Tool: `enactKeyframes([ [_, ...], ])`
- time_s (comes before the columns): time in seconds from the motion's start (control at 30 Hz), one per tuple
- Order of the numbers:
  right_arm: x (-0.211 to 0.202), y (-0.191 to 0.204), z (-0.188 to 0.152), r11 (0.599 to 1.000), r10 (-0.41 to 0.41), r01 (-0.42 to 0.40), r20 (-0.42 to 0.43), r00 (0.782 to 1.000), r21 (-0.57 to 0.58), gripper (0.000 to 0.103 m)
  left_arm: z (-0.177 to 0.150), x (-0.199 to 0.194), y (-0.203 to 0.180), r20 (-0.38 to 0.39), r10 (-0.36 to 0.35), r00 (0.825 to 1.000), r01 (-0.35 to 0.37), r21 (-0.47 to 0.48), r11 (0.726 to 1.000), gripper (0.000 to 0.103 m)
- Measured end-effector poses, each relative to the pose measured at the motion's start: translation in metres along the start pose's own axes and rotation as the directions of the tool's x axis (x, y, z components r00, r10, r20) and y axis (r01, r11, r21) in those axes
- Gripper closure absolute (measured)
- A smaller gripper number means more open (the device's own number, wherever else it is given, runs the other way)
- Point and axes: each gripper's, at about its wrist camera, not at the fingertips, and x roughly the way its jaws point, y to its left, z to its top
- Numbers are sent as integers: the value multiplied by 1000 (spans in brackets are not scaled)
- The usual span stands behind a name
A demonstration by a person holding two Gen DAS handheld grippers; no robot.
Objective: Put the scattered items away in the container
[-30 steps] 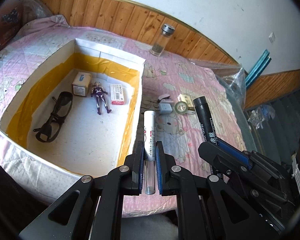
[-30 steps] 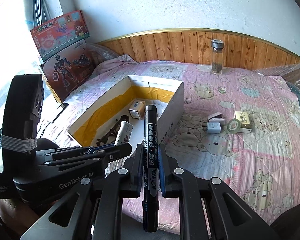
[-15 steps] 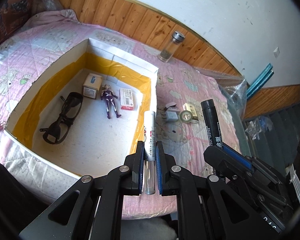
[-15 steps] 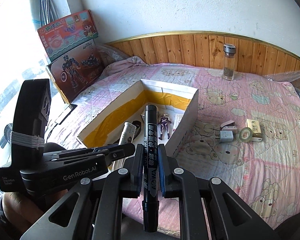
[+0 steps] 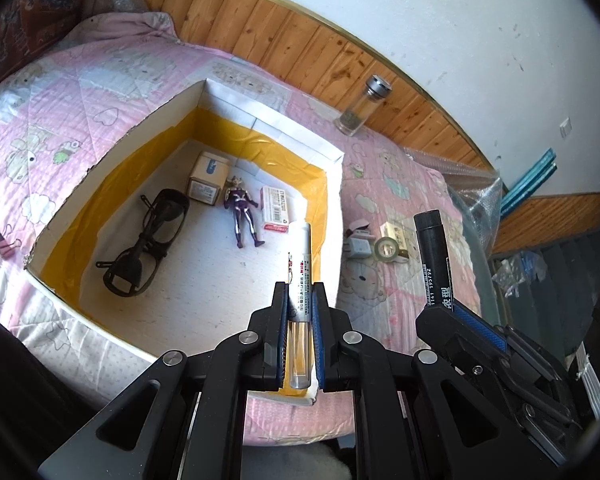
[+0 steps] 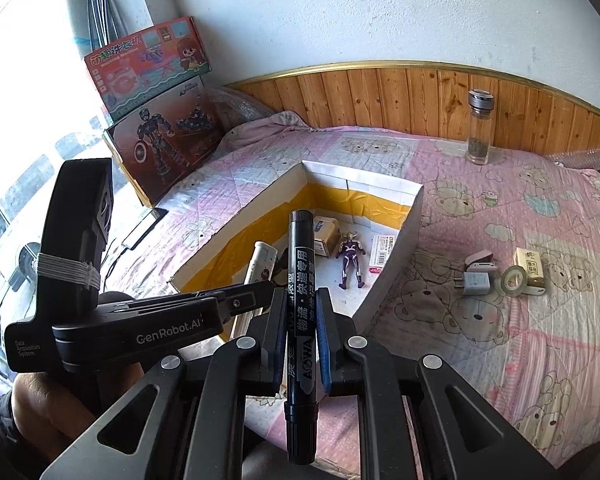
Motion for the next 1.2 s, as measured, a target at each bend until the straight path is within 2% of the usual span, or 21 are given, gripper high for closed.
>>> enactKeyframes([
  [0.8,28,8,13,998,59,-59,-33,998,8,88,25,5,34,57,73,996,-65,-140,988,92],
  [0.83,30,8,14,998,59,-59,-35,998,7,88,26,6,35,79,95,992,-80,-174,981,92],
  [1.2,48,5,20,997,76,-75,-55,996,21,88,32,17,42,69,112,991,-96,-204,974,92],
])
